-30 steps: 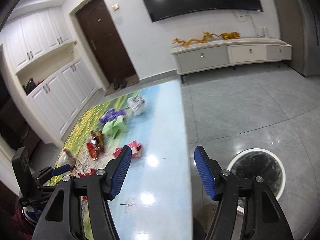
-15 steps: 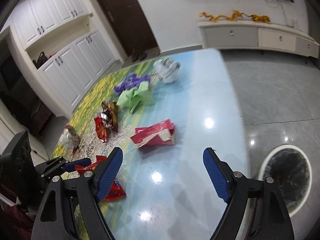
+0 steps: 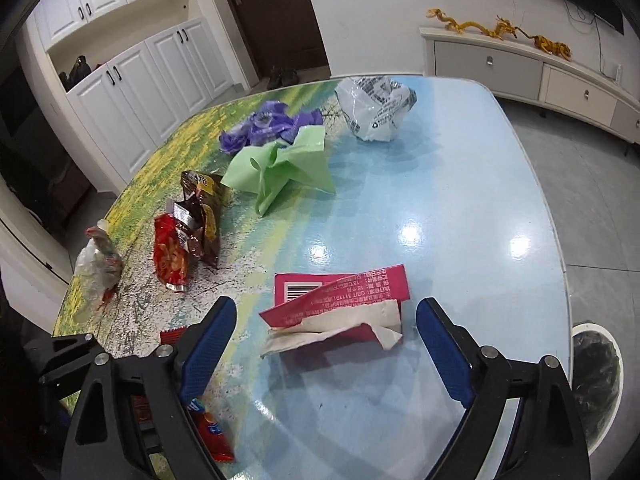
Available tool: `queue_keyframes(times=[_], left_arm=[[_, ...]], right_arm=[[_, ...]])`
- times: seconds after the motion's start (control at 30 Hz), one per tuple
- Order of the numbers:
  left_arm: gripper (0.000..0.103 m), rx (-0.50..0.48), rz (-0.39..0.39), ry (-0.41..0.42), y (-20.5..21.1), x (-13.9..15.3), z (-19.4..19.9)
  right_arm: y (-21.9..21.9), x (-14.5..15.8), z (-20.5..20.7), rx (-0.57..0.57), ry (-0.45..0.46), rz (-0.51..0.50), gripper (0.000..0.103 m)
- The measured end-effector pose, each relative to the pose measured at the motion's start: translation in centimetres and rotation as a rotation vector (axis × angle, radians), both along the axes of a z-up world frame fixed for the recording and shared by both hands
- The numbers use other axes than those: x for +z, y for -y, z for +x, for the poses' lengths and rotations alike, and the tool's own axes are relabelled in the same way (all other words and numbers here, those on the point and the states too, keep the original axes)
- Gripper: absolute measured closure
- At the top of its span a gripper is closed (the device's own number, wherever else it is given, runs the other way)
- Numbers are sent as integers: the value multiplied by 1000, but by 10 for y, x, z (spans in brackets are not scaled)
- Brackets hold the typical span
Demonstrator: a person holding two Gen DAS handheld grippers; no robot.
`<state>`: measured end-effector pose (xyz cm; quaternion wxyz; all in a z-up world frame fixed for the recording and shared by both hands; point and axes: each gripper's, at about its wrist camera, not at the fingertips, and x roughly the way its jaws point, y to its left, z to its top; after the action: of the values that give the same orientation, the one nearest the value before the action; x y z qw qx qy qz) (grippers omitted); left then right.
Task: Collect trash
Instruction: 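Grasp the red snack bag with the left tool while the right grasps the pink tissue packet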
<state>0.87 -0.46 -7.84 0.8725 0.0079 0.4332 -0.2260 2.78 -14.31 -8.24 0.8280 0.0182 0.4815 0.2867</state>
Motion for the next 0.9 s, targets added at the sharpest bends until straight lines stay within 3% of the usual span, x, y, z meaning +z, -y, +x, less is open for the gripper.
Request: queue_keyframes(times=[0.2, 0.47, 0.9], left_arm=[[80, 10, -22, -1, -4, 1, 1], [84, 48, -27, 18, -13, 9, -6], [85, 94, -16, 73, -24, 31, -26]], right_arm=[[-2, -1, -1, -8, 31, -40, 36], [3, 2, -15, 3, 44, -18, 38], [26, 47, -56, -9, 115, 71, 38]])
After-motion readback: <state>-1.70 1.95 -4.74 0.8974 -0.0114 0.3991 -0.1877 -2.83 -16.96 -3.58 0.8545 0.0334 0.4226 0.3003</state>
